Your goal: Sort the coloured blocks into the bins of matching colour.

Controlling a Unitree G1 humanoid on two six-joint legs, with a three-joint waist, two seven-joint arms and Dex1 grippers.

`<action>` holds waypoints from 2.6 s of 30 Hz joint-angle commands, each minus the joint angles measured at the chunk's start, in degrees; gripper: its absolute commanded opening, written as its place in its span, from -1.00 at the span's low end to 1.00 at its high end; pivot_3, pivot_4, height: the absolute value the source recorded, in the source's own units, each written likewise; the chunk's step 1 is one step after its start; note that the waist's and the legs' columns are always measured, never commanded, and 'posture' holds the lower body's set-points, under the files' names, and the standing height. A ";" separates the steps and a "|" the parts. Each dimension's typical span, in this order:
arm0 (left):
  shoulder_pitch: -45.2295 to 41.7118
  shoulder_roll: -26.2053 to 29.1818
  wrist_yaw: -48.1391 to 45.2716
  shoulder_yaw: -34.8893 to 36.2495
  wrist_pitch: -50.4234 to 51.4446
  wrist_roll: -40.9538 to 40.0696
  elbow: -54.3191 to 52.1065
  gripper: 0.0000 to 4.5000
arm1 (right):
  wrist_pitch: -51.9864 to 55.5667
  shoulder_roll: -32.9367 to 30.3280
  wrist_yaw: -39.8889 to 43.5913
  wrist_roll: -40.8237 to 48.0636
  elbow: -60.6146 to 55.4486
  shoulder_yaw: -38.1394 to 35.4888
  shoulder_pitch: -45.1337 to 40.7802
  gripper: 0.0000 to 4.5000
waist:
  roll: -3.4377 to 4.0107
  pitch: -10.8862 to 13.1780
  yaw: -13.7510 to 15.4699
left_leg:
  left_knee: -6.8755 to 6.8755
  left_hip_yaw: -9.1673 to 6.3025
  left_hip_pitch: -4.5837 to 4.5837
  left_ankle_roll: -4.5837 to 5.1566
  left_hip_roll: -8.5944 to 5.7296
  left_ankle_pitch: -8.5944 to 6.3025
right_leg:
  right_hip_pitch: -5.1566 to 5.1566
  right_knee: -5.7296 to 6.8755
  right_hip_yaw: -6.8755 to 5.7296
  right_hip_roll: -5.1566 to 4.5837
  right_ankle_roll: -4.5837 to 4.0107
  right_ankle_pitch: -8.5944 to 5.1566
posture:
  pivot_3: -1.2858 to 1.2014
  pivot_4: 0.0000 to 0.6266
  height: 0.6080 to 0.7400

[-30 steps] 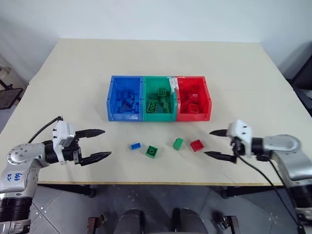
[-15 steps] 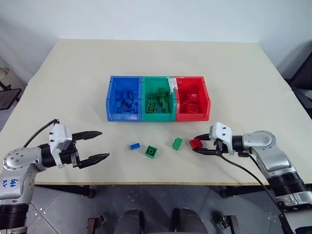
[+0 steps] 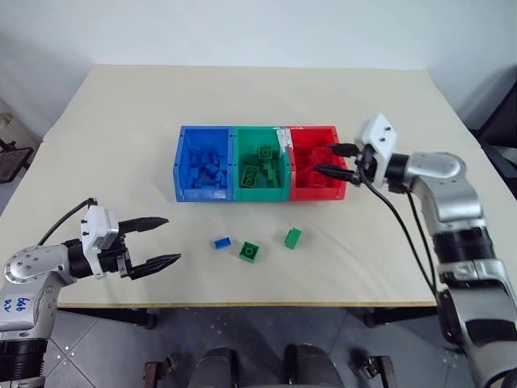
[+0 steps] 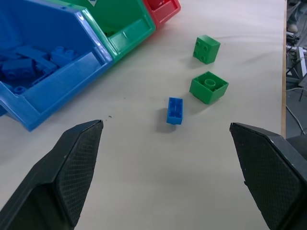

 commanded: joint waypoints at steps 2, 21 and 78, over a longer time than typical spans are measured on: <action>-0.39 -0.12 0.05 0.91 -0.93 -0.66 -0.79 1.00 | -7.49 2.05 -2.60 -3.73 11.79 0.35 -6.68 0.31 | 0.01 0.00 -0.27 | -0.02 -0.02 -0.02 0.00 -0.01 0.00 | -0.02 0.00 0.00 0.00 0.00 0.00 | 0.03 -0.52 1.00; -1.36 -0.60 -0.75 -0.11 -1.59 -0.50 0.96 1.00 | -1.50 -11.59 13.04 5.23 -15.19 -5.09 17.92 0.99 | 0.01 0.01 0.15 | 0.00 -0.17 -0.04 0.00 -0.01 0.00 | 0.06 -0.01 0.10 -0.02 0.00 0.00 | 0.03 -0.52 1.00; 3.06 0.38 -0.19 4.01 -1.83 -1.65 -1.93 1.00 | -3.91 1.78 11.02 3.49 -16.09 4.76 9.52 -0.26 | 0.00 0.01 0.85 | 0.13 -0.04 -0.01 0.04 0.02 -0.05 | 0.10 -0.13 0.01 -0.01 0.00 0.00 | 0.03 -0.52 1.00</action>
